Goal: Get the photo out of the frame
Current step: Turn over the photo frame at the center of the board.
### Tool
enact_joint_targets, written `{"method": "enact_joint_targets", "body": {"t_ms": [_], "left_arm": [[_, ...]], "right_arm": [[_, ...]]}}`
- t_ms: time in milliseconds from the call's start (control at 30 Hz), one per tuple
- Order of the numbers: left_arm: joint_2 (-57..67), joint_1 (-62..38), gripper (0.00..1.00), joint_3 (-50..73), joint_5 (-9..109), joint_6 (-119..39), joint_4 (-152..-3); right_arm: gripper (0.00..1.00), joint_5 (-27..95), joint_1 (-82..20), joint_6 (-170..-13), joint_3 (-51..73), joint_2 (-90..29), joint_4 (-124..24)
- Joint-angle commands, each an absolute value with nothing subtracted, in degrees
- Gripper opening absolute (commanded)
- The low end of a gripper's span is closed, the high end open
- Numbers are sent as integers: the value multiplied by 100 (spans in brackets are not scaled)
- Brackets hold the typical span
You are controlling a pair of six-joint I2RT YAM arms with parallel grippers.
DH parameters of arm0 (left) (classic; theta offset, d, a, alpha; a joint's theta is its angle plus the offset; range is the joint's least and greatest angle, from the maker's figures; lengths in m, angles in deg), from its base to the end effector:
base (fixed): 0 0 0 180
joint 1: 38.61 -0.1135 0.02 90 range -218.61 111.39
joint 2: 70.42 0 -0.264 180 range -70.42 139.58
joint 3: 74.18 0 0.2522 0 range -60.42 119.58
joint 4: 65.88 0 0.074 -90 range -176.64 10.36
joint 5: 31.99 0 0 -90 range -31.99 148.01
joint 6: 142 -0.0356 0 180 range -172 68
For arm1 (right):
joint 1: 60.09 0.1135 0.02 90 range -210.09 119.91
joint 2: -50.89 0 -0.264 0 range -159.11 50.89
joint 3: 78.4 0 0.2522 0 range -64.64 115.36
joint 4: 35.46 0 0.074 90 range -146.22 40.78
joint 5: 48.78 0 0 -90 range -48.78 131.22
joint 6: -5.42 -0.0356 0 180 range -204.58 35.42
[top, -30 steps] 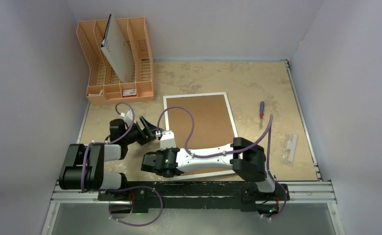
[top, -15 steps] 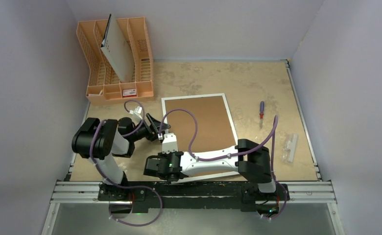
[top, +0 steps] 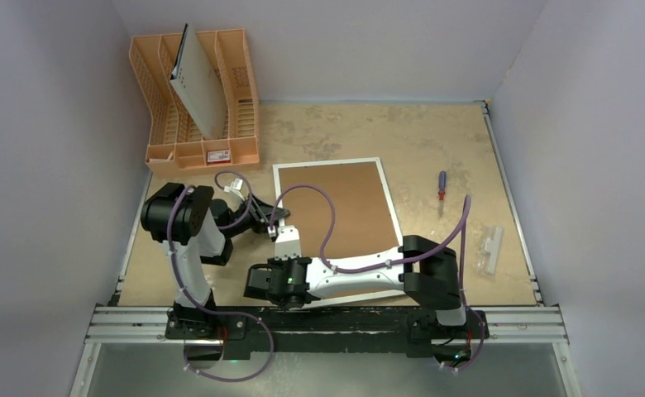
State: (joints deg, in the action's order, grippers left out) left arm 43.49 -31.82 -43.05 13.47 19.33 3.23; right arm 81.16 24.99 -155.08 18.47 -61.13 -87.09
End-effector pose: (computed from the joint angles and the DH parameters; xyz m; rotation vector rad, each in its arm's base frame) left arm 0.2505 -0.0550 0.0812 -0.5169 2.0089 -1.6058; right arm 0.0573 0.3989 0.1992 -0.1250 2.3687 0.2932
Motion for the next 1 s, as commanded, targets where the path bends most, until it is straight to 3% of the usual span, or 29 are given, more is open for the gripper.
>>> {"method": "enact_joint_targets", "body": {"t_ms": [0, 267, 433, 567, 700, 833, 967], "left_arm": [[4315, -3158, 24, -4172, 1362, 1936, 845], [3570, -3149, 6, -3993, 1476, 1397, -641], [2680, -3149, 0, -3800, 1637, 796, -2086], [1773, -3121, 0, -3554, 1961, 244, -3452], [1130, -3046, 0, -3145, 2183, -145, -4634], [673, -2925, 0, -2607, 2385, -544, -5844], [430, -2830, 0, -2134, 2585, -759, -6705]], "right_arm": [[0, 8435, 2569, -15659, 1785, -5607, -8443], [2, 8376, 2570, -15285, 1533, -5309, -8079], [27, 8331, 2574, -14717, 998, -4670, -7596], [53, 8129, 2569, -13960, 262, -3799, -6650], [64, 8036, 2569, -13131, -561, -2857, -5729], [81, 7655, 2569, -12058, -1104, -2155, -5266], [84, 7014, 2595, -10708, -1687, -1654, -4543]]}}
